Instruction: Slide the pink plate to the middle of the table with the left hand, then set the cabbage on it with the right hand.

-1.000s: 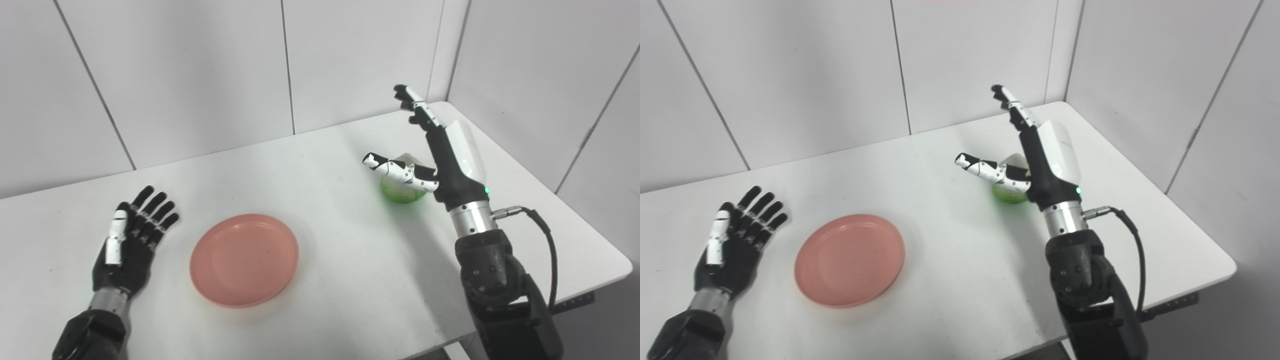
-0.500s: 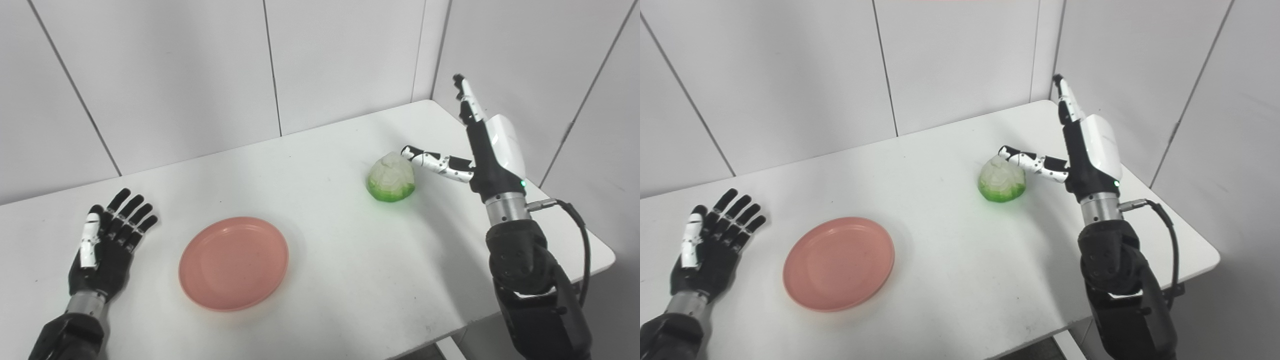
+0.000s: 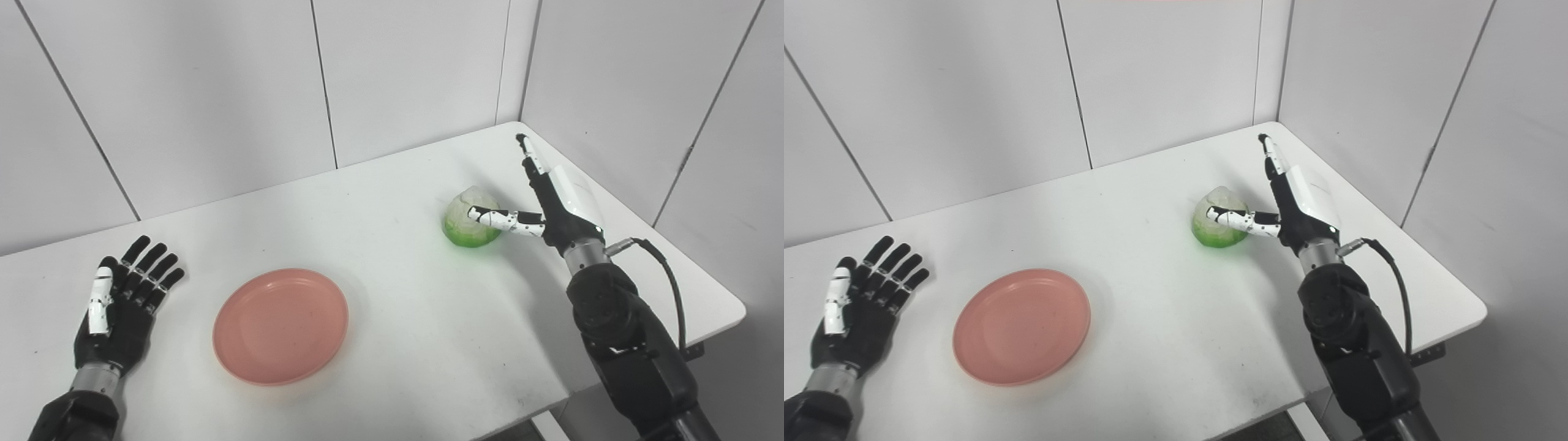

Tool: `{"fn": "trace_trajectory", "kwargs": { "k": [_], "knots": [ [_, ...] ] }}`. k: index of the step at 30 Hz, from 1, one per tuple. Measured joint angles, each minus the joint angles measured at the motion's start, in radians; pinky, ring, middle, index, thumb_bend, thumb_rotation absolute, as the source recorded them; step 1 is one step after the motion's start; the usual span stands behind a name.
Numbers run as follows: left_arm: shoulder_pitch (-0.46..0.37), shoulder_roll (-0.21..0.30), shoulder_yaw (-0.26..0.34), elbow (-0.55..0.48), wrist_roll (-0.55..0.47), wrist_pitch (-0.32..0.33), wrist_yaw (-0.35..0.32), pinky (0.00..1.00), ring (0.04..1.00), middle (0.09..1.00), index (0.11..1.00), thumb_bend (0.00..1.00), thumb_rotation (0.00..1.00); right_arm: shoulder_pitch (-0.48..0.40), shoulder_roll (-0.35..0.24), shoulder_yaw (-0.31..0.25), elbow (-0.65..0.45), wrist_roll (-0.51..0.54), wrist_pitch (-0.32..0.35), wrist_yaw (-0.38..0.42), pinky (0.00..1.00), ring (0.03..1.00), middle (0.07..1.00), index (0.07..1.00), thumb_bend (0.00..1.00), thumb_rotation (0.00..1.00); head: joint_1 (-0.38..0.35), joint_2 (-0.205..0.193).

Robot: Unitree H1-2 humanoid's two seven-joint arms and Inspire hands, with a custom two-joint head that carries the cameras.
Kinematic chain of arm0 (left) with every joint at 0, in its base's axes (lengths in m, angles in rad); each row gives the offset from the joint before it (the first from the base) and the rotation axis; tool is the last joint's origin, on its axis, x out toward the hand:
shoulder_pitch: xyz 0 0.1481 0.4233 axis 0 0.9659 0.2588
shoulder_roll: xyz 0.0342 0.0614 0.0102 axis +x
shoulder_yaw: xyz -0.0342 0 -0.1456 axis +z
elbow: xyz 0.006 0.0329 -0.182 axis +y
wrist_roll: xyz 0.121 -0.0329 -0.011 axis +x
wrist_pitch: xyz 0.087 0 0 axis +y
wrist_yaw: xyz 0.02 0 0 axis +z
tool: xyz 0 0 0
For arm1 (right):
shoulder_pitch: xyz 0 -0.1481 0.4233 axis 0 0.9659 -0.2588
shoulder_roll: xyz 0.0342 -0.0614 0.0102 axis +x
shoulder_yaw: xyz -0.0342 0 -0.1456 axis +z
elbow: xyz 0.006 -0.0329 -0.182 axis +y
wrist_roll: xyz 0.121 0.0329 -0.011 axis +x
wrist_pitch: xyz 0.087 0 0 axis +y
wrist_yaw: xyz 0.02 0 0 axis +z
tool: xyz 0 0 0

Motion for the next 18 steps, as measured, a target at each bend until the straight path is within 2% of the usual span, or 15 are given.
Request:
{"fn": "trace_trajectory", "kwargs": {
  "k": [5,11,18],
  "knots": [
    [0.002,0.001,-0.004,-0.007,0.002,0.0,0.0,0.76,0.79,0.797,0.794,0.46,0.8,-0.032,-0.009,0.013,0.079,0.01,0.004,0.024,0.85,0.963,1.0,1.0,1.0,0.65,0.002,0.008],
    [0.012,0.004,-0.006,-0.027,0.005,0.003,-0.001,0.76,0.789,0.793,0.787,0.46,0.8,-0.051,-0.022,0.023,0.124,0.016,0.004,0.029,0.86,0.978,1.0,1.0,1.0,0.63,0.002,0.021],
    [0.041,0.008,-0.008,-0.078,0.012,0.019,0.0,0.77,0.792,0.797,0.792,0.46,0.79,-0.091,-0.053,0.036,0.181,0.031,0.037,0.063,0.85,0.99,1.0,1.0,1.0,0.59,0.003,0.034]
  ]
}}
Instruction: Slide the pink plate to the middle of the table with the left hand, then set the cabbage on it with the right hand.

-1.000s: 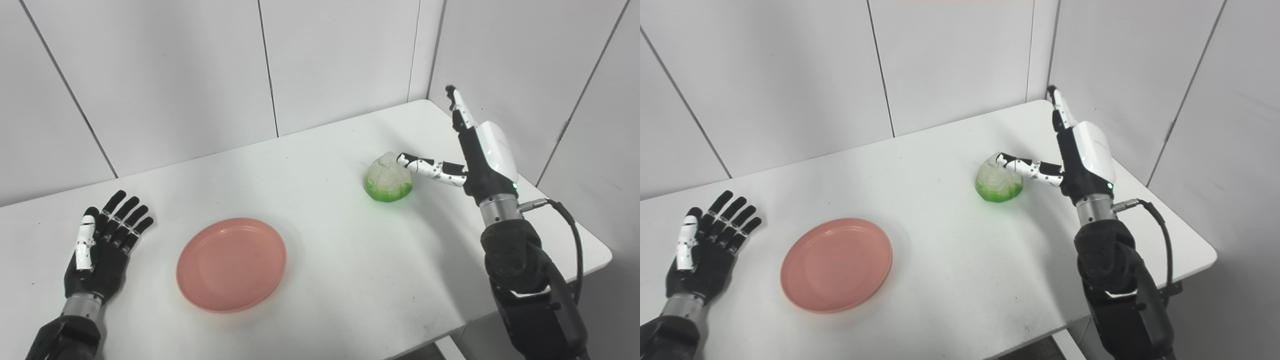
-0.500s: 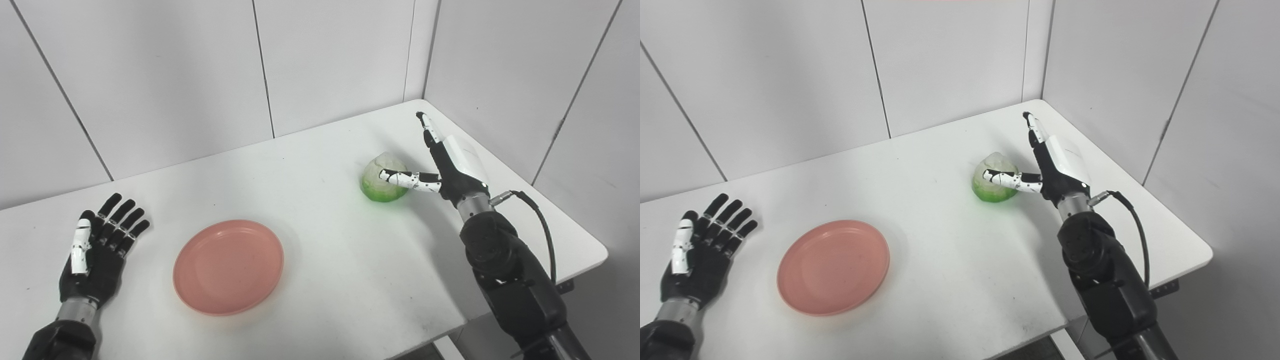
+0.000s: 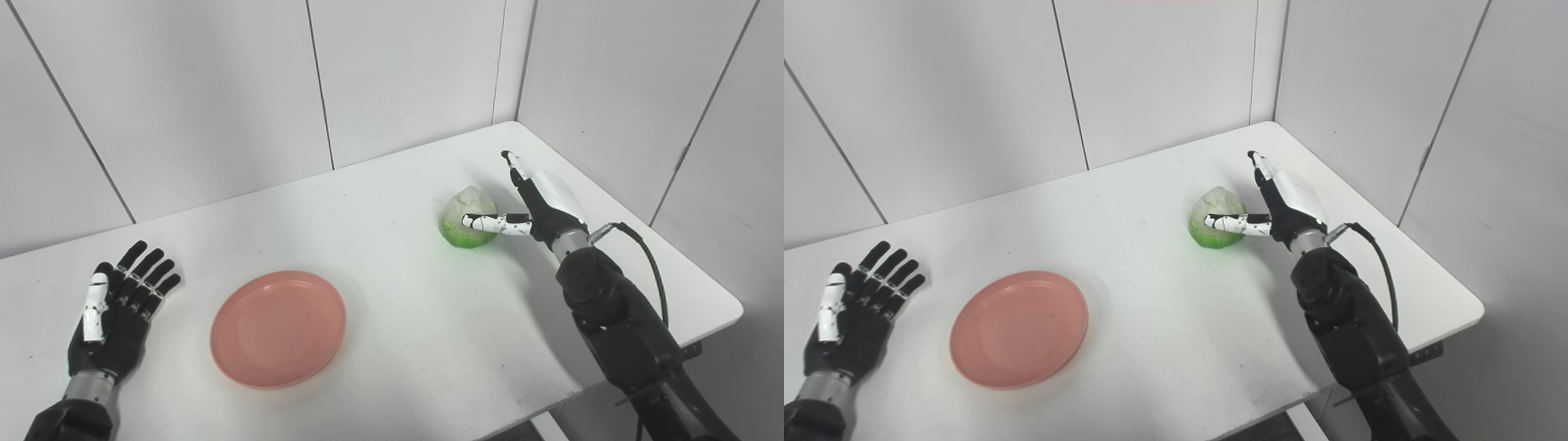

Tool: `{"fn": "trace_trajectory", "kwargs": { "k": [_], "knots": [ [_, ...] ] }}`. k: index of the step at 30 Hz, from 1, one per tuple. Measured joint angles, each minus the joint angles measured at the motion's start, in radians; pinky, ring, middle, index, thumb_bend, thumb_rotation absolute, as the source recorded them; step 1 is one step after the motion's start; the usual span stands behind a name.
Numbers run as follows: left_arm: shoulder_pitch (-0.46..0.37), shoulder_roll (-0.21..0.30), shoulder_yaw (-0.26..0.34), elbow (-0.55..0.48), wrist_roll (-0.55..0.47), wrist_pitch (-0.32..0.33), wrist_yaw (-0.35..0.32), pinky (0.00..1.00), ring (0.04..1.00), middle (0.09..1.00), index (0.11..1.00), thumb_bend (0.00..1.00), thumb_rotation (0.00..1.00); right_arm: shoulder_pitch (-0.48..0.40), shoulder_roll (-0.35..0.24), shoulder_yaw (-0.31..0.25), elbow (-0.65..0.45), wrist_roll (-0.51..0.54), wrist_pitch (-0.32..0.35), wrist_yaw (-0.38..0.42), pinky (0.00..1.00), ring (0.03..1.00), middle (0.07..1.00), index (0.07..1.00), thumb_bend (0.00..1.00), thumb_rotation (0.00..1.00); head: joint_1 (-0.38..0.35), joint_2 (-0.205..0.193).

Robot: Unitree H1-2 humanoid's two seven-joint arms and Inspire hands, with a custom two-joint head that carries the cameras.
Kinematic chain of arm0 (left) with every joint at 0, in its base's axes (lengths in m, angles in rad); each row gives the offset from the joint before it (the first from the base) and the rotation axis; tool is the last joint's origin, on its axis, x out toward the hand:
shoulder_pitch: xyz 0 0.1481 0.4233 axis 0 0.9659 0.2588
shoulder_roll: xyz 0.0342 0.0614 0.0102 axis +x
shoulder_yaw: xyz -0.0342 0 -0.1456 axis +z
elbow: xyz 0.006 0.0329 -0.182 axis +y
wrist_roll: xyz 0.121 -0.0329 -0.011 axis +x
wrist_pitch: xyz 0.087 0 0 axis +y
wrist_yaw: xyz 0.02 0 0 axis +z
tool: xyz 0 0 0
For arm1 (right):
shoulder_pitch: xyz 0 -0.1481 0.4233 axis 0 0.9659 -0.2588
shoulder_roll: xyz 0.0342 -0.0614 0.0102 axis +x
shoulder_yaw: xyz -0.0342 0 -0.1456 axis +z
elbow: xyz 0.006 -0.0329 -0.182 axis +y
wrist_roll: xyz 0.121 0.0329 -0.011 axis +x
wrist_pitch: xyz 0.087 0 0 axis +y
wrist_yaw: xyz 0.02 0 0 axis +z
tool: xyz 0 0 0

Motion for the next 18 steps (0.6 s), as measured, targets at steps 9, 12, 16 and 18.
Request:
{"fn": "trace_trajectory", "kwargs": {
  "k": [9,12,16,18],
  "knots": [
    [0.037,0.003,-0.004,-0.064,0.005,0.024,0.009,0.77,0.797,0.802,0.798,0.47,0.8,-0.029,-0.007,0.02,0.082,0.02,0.001,-0.001,0.87,0.993,1.0,1.0,1.0,0.58,0.006,0.018],
    [0.046,0.003,-0.005,-0.08,0.005,0.031,0.013,0.77,0.796,0.8,0.794,0.47,0.8,-0.04,-0.007,0.025,0.109,0.027,0.001,-0.015,0.87,0.988,1.0,1.0,1.0,0.57,0.006,0.023],
    [0.058,0.003,-0.005,-0.102,0.005,0.043,0.013,0.78,0.805,0.808,0.801,0.46,0.8,-0.061,-0.007,0.034,0.153,0.046,0.001,-0.025,0.87,0.986,1.0,1.0,1.0,0.56,0.008,0.025],
    [0.059,0.003,-0.005,-0.105,0.004,0.046,0.013,0.79,0.811,0.813,0.807,0.46,0.81,-0.071,-0.007,0.05,0.164,0.051,0.001,-0.025,0.87,0.986,1.0,1.0,1.0,0.56,0.009,0.028]
  ]
}}
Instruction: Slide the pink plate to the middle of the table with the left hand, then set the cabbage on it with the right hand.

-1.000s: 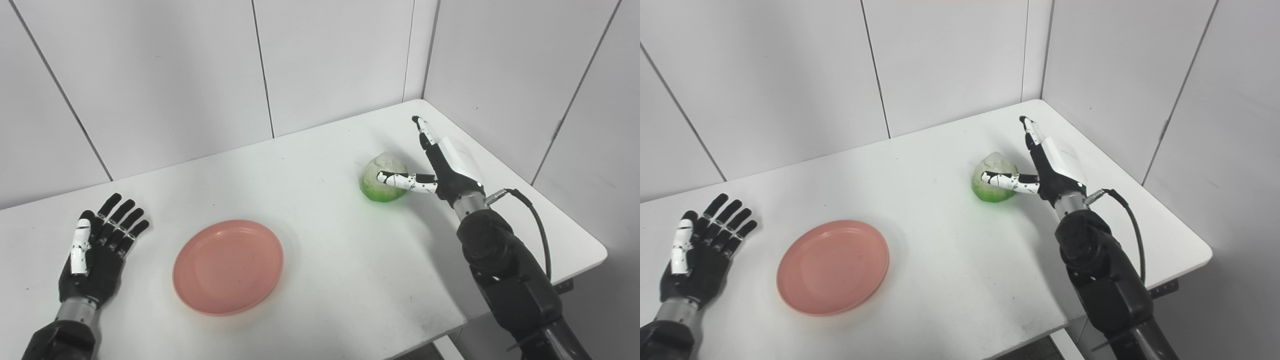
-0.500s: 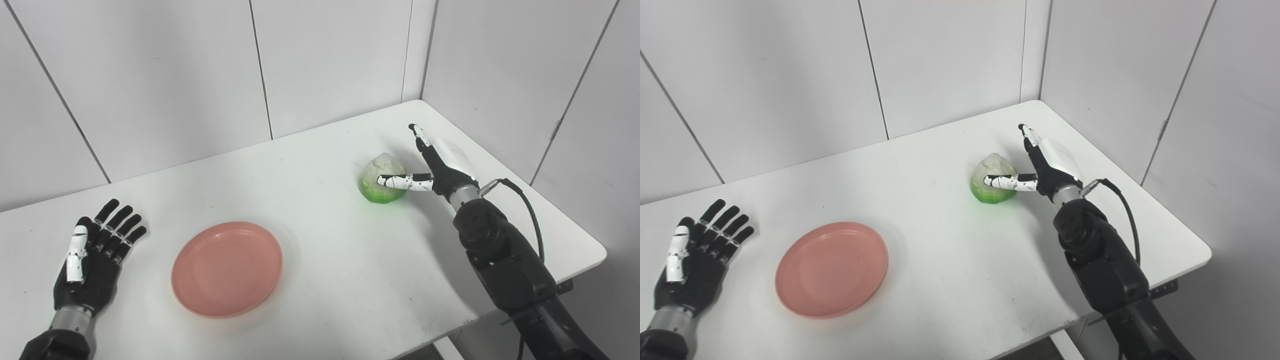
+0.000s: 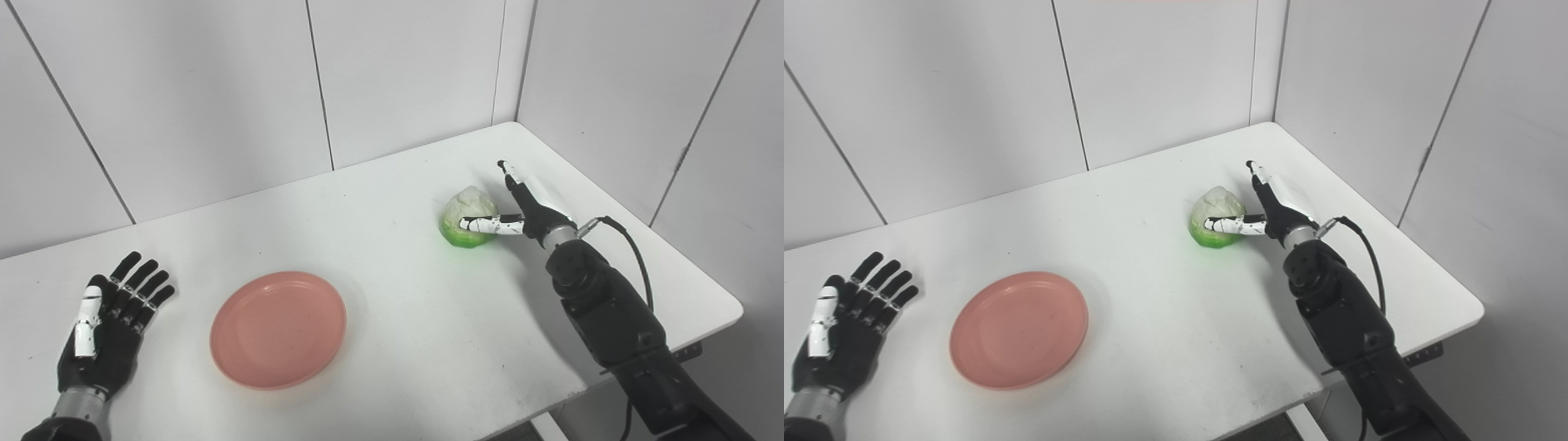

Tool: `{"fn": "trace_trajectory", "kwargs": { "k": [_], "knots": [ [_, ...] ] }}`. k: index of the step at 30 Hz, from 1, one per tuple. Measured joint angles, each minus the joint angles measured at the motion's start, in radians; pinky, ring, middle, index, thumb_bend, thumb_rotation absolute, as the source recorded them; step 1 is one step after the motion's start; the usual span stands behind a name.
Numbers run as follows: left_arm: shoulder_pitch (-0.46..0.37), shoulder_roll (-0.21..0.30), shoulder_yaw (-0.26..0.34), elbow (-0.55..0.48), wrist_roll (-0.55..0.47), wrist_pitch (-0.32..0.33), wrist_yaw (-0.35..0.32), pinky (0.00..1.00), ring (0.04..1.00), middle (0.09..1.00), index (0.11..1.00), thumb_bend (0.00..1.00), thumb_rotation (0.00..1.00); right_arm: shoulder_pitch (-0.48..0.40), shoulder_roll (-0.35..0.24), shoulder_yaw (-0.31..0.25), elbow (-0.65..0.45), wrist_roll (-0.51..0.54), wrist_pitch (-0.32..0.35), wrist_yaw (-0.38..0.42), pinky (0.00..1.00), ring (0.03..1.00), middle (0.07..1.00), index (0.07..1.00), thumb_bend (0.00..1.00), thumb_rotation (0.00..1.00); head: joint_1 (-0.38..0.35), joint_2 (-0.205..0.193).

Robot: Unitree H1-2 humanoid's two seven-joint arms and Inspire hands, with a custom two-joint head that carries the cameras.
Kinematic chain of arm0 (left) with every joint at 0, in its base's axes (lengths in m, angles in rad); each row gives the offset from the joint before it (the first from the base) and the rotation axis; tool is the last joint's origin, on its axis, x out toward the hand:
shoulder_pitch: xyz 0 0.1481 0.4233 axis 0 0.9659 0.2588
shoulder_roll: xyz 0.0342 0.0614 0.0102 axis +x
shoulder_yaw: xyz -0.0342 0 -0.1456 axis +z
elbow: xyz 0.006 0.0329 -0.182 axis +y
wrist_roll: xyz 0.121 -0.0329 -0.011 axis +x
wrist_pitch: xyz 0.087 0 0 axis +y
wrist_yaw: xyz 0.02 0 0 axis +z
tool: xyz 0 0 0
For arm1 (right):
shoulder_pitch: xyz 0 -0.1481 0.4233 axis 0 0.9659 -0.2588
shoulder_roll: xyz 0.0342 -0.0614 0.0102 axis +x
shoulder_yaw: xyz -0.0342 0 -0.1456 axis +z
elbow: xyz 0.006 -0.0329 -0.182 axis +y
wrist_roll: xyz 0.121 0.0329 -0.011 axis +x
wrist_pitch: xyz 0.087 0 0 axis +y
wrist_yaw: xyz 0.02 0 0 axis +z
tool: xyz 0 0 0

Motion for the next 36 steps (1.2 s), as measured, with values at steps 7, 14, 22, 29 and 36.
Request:
{"fn": "trace_trajectory", "kwargs": {
  "k": [7,14,22,29,36],
  "knots": [
    [0.0,0.0,-0.001,-0.001,0.0,0.001,0.0,0.78,0.801,0.806,0.801,0.47,0.81,-0.036,-0.002,0.064,0.036,0.002,0.0,0.001,0.88,0.979,1.0,1.0,1.0,0.6,0.003,0.005],
    [0.022,-0.001,-0.005,-0.041,0.0,0.015,0.003,0.79,0.814,0.82,0.812,0.46,0.81,-0.054,-0.014,0.105,0.061,0.001,-0.016,0.003,0.87,0.974,1.0,1.0,1.0,0.63,0.014,0.014],
    [0.022,-0.001,-0.01,-0.04,0.0,0.015,0.001,0.8,0.817,0.821,0.811,0.46,0.83,-0.061,-0.015,0.134,0.065,0.003,-0.042,0.004,0.85,0.958,1.0,1.0,1.0,0.6,0.015,0.017],
    [0.022,-0.001,-0.014,-0.04,0.0,0.015,0.001,0.8,0.817,0.823,0.815,0.47,0.82,-0.092,-0.015,0.146,0.107,0.006,-0.045,0.008,0.85,0.953,0.985,1.0,1.0,0.58,0.018,0.02],
    [0.024,-0.001,-0.02,-0.042,-0.003,0.015,-0.001,0.81,0.827,0.837,0.829,0.47,0.83,-0.095,-0.012,0.141,0.106,0.013,-0.037,0.017,0.8,0.866,0.884,0.914,1.0,0.34,0.021,0.025]
  ]
}}
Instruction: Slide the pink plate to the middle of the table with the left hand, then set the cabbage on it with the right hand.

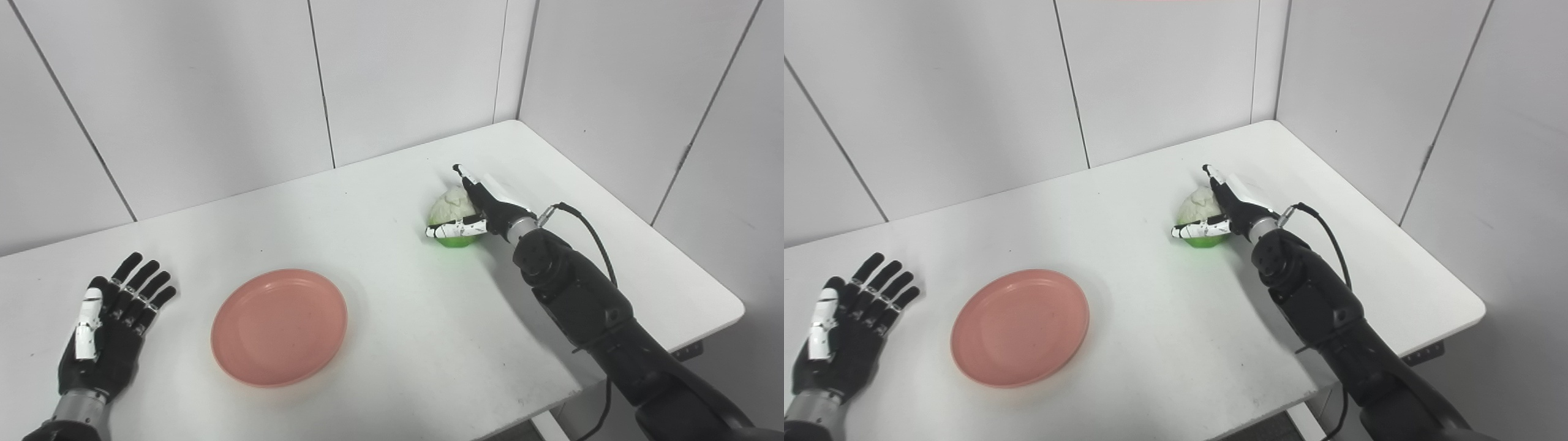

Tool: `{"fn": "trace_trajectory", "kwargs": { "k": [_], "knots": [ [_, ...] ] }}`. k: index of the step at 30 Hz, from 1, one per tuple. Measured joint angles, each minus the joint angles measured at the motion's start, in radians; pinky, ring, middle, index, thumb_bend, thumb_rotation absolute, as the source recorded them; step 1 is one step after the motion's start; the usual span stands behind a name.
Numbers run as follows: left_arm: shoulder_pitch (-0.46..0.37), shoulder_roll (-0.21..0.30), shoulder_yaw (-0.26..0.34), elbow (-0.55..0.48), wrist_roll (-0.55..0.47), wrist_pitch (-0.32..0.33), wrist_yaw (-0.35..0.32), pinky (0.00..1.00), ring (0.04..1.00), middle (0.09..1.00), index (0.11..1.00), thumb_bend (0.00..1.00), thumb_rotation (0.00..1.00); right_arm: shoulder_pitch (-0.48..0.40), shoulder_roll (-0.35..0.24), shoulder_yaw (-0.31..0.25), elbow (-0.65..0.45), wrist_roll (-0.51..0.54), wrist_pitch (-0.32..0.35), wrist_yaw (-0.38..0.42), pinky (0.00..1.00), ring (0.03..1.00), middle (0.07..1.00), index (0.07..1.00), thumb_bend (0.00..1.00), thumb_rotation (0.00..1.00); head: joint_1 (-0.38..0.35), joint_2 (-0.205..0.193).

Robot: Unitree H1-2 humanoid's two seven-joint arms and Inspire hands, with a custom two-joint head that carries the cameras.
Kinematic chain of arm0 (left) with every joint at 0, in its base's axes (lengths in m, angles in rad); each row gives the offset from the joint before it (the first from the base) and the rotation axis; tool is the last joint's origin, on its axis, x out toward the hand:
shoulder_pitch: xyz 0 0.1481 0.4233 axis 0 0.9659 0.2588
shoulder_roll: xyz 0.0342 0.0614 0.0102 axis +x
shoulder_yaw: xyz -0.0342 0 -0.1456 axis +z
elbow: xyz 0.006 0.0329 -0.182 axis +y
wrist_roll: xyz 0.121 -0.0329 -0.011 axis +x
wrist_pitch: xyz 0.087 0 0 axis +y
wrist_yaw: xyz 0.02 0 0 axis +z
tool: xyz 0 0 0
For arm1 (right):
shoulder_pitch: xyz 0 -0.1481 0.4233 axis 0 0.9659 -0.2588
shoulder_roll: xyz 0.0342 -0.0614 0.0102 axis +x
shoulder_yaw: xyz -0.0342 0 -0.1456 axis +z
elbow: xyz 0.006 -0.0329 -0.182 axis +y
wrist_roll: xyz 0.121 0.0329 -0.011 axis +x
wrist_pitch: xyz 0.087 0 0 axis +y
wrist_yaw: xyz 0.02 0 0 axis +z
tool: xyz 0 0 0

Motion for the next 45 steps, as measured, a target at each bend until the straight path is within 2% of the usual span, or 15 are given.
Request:
{"fn": "trace_trajectory", "kwargs": {
  "k": [3,5,12,13,16,17,19,21,23,33,38,45],
  "knots": [
    [0.0,0.0,0.0,0.002,-0.003,0.0,-0.002,0.81,0.832,0.843,0.832,0.47,0.83,-0.002,0.001,-0.001,0.0,0.0,0.003,0.002,0.77,0.827,0.84,0.864,1.0,0.26,0.0,0.0],
    [-0.001,0.0,-0.002,0.004,-0.003,0.0,-0.004,0.81,0.83,0.842,0.832,0.47,0.84,-0.005,0.001,-0.001,0.002,-0.001,0.006,0.004,0.71,0.763,0.786,0.812,0.99,0.2,0.0,0.0],
    [-0.001,0.0,-0.008,0.003,-0.003,0.0,-0.006,0.81,0.832,0.844,0.836,0.48,0.83,-0.022,-0.005,0.004,0.011,-0.014,0.023,0.012,0.6,0.643,0.687,0.706,0.96,0.13,0.005,0.008],
    [-0.001,0.0,-0.008,0.003,-0.004,0.0,-0.007,0.82,0.836,0.849,0.839,0.48,0.83,-0.025,-0.007,0.007,0.011,-0.016,0.03,0.015,0.56,0.603,0.647,0.657,0.94,0.09,0.005,0.008],
    [-0.001,0.0,-0.009,0.003,-0.004,0.0,-0.008,0.82,0.838,0.851,0.841,0.48,0.82,-0.029,-0.008,0.009,0.008,-0.023,0.049,0.016,0.54,0.572,0.608,0.597,0.89,0.04,0.009,0.011],
    [-0.001,0.0,-0.009,0.003,-0.004,0.0,-0.008,0.82,0.839,0.852,0.843,0.48,0.82,-0.03,-0.008,0.01,0.007,-0.024,0.056,0.016,0.54,0.568,0.599,0.544,0.71,0.08,0.009,0.011],
    [-0.001,0.0,-0.009,0.003,-0.004,0.0,-0.008,0.82,0.837,0.85,0.843,0.48,0.82,-0.03,-0.008,0.011,0.007,-0.026,0.067,0.014,0.51,0.542,0.57,0.495,0.56,0.1,0.009,0.011],
    [-0.001,0.0,-0.009,0.003,-0.004,0.0,-0.008,0.82,0.835,0.849,0.842,0.48,0.82,-0.03,-0.008,0.012,0.007,-0.027,0.069,0.012,0.41,0.458,0.485,0.505,0.53,0.02,0.009,0.011],
    [-0.001,0.0,-0.011,0.002,-0.003,0.0,-0.008,0.81,0.83,0.844,0.837,0.48,0.83,-0.029,-0.004,0.01,0.007,-0.026,0.072,0.008,0.38,0.433,0.459,0.513,0.53,0.0,0.014,0.012],
    [0.003,0.0,-0.014,-0.008,-0.002,0.0,-0.005,0.82,0.834,0.846,0.841,0.46,0.85,-0.005,0.033,-0.043,-0.017,0.011,0.074,-0.044,0.37,0.425,0.463,0.511,0.53,0.0,0.025,0.008],
    [0.009,-0.001,-0.017,-0.02,0.001,0.0,0.008,0.82,0.833,0.845,0.84,0.47,0.83,0.015,0.043,-0.06,-0.051,0.028,0.074,-0.06,0.38,0.429,0.462,0.511,0.53,0.0,0.034,0.006],
    [0.018,-0.008,-0.018,-0.036,0.001,0.0,0.031,0.81,0.827,0.841,0.841,0.47,0.84,0.025,0.044,-0.083,-0.195,0.064,0.079,-0.049,0.37,0.433,0.464,0.509,0.53,0.0,0.051,0.0]
  ]
}}
